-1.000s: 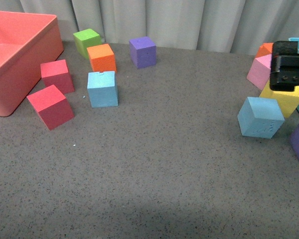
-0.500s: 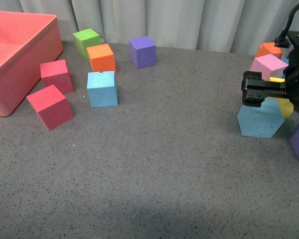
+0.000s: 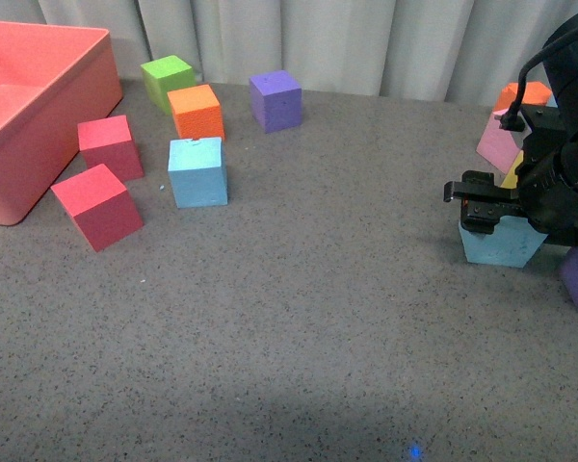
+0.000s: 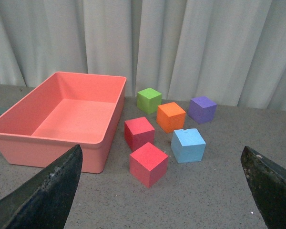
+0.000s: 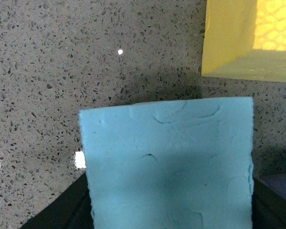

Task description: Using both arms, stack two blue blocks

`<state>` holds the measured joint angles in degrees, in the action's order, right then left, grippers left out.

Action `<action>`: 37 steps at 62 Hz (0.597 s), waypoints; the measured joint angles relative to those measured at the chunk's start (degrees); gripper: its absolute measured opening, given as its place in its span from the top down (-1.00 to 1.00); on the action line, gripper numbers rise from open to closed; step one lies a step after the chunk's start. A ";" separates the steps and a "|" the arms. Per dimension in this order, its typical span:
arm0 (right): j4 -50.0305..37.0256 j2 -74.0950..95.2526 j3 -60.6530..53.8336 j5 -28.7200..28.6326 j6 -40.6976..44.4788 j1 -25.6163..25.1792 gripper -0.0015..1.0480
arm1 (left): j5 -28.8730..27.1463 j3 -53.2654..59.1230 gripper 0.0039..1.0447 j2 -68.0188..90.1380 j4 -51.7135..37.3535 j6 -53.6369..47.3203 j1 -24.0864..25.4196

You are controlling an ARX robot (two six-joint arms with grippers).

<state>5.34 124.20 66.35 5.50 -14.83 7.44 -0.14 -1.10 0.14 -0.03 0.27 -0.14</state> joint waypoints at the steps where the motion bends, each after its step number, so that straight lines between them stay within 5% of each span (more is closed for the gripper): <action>1: 0.07 0.00 0.04 -0.02 -0.02 0.00 -0.17 | 0.00 0.00 -0.88 0.00 0.00 0.00 0.00; 12: 0.94 -0.42 0.66 -0.59 -0.72 0.87 0.09 | 0.00 0.00 -0.88 0.00 0.00 0.00 -0.02; 37: 3.78 1.68 10.23 -1.68 -6.45 10.34 0.11 | -0.02 0.00 -0.88 0.00 0.00 0.00 -0.02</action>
<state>9.13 125.89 76.58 3.81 -21.28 17.78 -0.16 -1.10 0.14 -0.03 0.27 -0.16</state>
